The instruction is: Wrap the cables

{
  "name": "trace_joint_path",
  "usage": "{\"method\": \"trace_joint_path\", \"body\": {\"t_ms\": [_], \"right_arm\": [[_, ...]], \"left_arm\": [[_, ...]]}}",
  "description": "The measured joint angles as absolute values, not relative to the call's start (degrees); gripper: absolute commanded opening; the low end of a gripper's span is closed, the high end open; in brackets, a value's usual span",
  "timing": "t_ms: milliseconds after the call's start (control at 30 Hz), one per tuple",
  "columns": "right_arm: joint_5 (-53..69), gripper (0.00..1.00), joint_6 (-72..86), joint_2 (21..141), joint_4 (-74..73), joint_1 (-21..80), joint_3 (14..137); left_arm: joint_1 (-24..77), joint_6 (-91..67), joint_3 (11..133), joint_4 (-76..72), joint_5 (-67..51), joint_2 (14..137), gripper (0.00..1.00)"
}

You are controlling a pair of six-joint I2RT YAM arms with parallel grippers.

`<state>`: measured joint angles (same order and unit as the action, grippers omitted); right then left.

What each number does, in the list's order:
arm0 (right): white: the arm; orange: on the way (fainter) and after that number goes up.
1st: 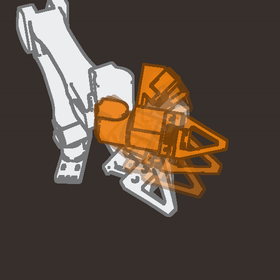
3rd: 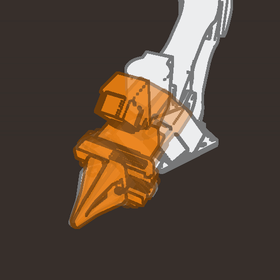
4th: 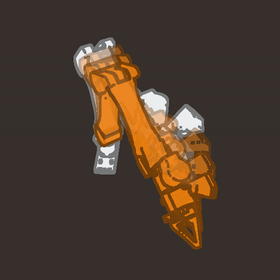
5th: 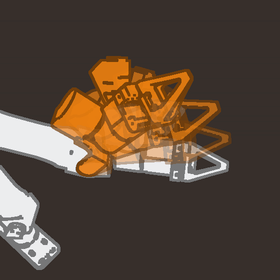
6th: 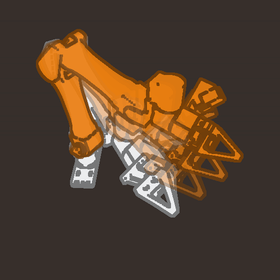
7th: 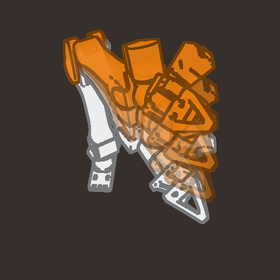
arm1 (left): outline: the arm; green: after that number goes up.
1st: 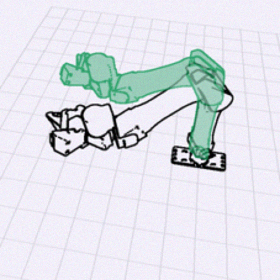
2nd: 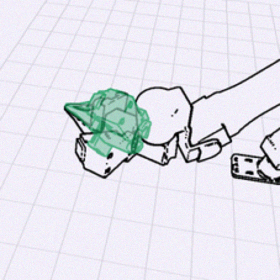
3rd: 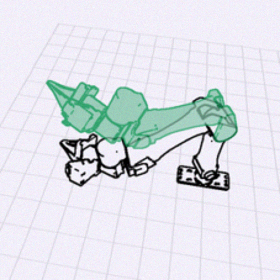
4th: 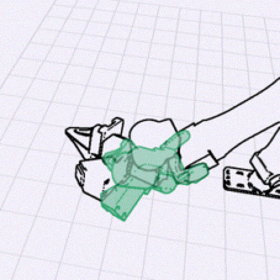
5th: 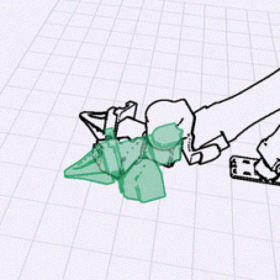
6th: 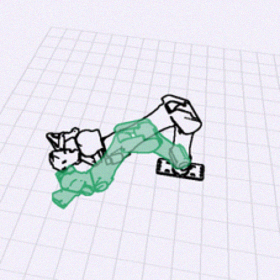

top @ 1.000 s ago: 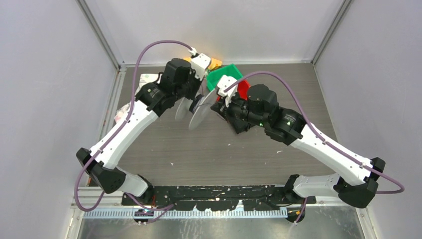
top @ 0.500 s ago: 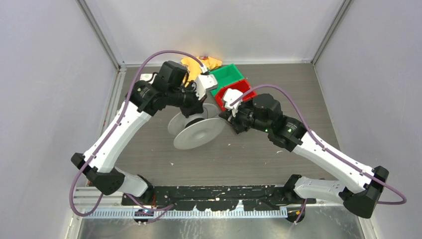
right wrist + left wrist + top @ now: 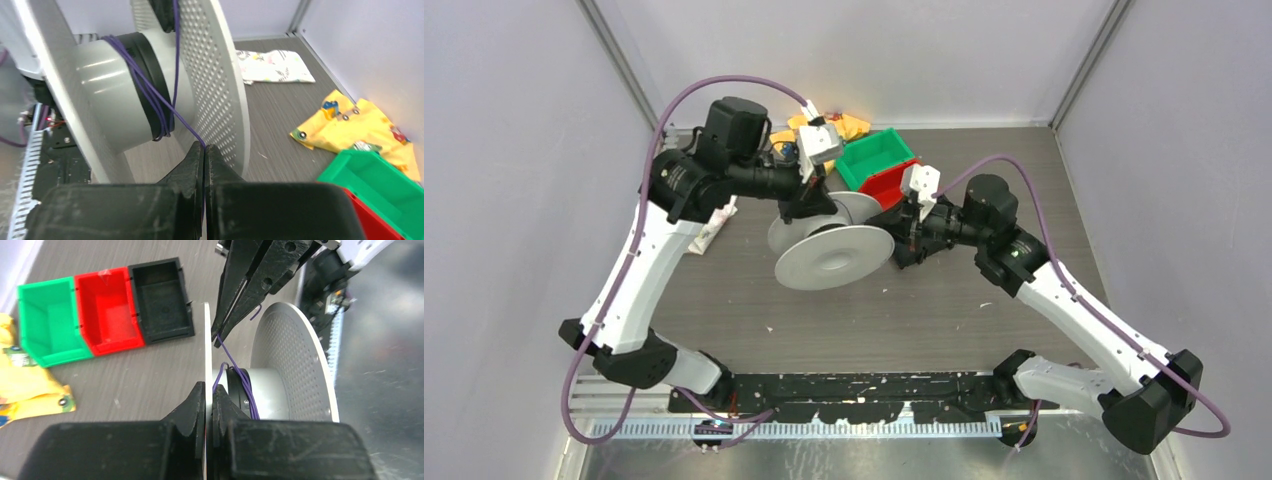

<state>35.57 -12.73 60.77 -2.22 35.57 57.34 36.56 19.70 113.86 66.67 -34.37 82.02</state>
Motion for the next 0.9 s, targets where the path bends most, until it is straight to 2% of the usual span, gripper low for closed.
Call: {"method": "trace_joint_path", "body": {"t_ms": [167, 200, 267, 333, 533, 767, 800, 833, 867, 900], "right_arm": [[44.25, 0.03, -10.24, 61.19, 1.56, 32.97, 57.21], [45.23, 0.07, -9.45, 61.34, 2.37, 32.75, 57.10], [46.61, 0.23, -7.44, 61.39, 4.19, 32.40, 56.34], [47.88, 0.29, -4.49, 61.45, 6.33, 32.18, 55.05], [49.45, 0.31, 1.26, 61.65, 9.82, 31.73, 53.54], [50.11, 0.43, 4.03, 61.63, 12.60, 31.64, 52.51], [49.95, 0.43, 4.40, 61.56, 12.62, 31.64, 52.36], [49.74, 0.35, 4.64, 61.45, 12.60, 31.59, 52.12], [49.25, 0.22, 4.73, 61.32, 12.53, 31.53, 51.86], [48.29, 0.15, 4.78, 61.08, 12.34, 31.46, 51.53]], "left_arm": [[30.94, 15.42, 113.95, 66.02, -44.18, 82.56, 0.01], [30.20, 14.28, 113.86, 65.69, -45.56, 82.70, 0.00], [29.36, 12.14, 113.80, 64.95, -47.40, 82.96, 0.01], [29.15, 10.55, 113.73, 63.90, -48.12, 83.18, 0.00], [28.69, 8.73, 113.32, 61.84, -48.95, 83.29, 0.00], [28.38, 7.42, 113.01, 59.83, -49.43, 83.29, 0.00], [28.34, 7.40, 112.97, 59.81, -49.65, 83.29, 0.01], [28.21, 7.46, 112.84, 59.66, -49.63, 83.29, 0.01], [27.94, 7.46, 112.66, 59.59, -49.71, 83.29, 0.01], [27.68, 7.44, 112.55, 59.57, -49.71, 83.29, 0.00]]}}
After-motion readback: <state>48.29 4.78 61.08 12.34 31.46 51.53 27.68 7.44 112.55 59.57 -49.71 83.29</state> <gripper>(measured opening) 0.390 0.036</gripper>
